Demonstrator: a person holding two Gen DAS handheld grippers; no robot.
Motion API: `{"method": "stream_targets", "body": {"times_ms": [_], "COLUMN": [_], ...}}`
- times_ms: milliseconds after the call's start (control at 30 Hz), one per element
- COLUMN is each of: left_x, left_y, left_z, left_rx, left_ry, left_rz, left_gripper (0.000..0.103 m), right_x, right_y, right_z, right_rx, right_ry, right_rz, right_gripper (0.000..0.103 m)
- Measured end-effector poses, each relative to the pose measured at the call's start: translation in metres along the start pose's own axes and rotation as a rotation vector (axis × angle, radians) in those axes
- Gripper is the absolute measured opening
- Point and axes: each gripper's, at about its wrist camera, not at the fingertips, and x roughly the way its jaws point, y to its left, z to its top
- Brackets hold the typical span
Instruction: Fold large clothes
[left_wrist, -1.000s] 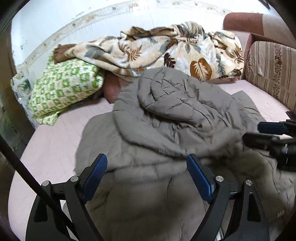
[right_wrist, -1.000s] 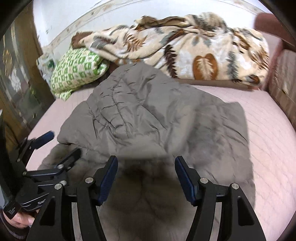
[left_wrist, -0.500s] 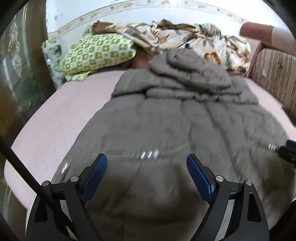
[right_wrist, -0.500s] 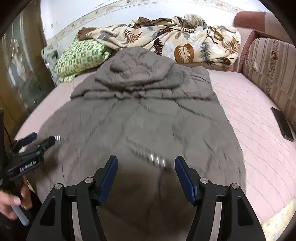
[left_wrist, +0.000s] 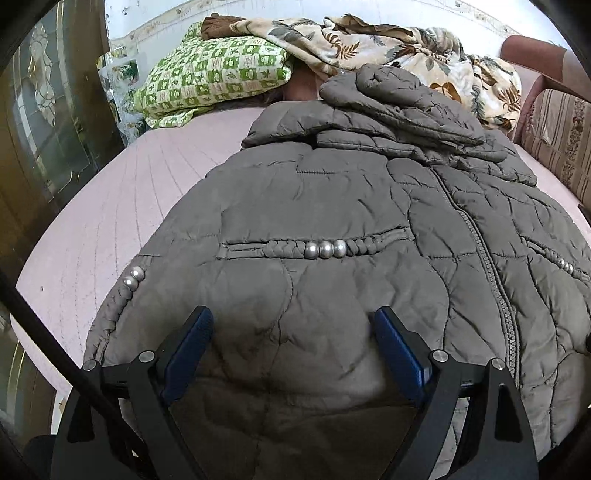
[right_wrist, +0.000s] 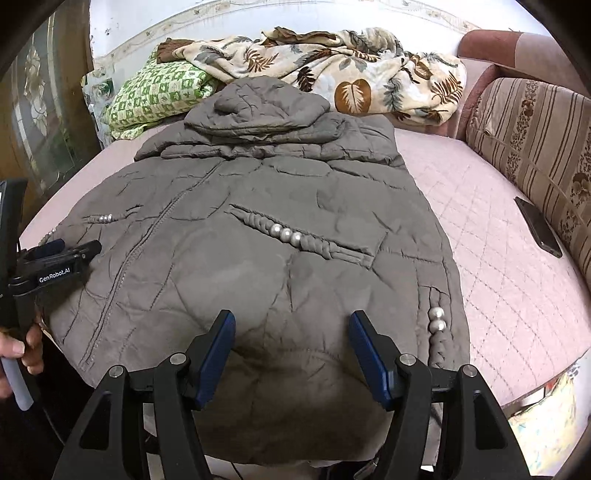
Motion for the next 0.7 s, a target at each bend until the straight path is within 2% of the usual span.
{"method": "stream_targets", "body": {"times_ms": [67,300,500,700], "left_x": [0.002,0.007,0.009,0.011], "left_y": [0.000,0.002,0.001,0.002], "left_z": [0.000,-0.003,-0.005,-0.005], "left_rx": [0.005,0.007,0.010,0.012], "left_ry": [0.003,0.000,-0.020,-0.031], "left_rz": [0.005,0.014,0.031,0.023], "left_gripper": [0.091,0.099,0.103,0.103], "right_x": [0.001,0.014,0.017,0.020], "right_y": [-0.002,-0.002,0.000,-0.005], "right_z": [0.000,0.002,0.002,-0.001], "right_rx": [0.013,0.037,0.021,0.072], "right_ry": [0.005,0.043,0.060,0.056], "right_rz": [0.006,0.019,0.018,0.045], "right_gripper": [0.068,0.078,0.080,0.082]}}
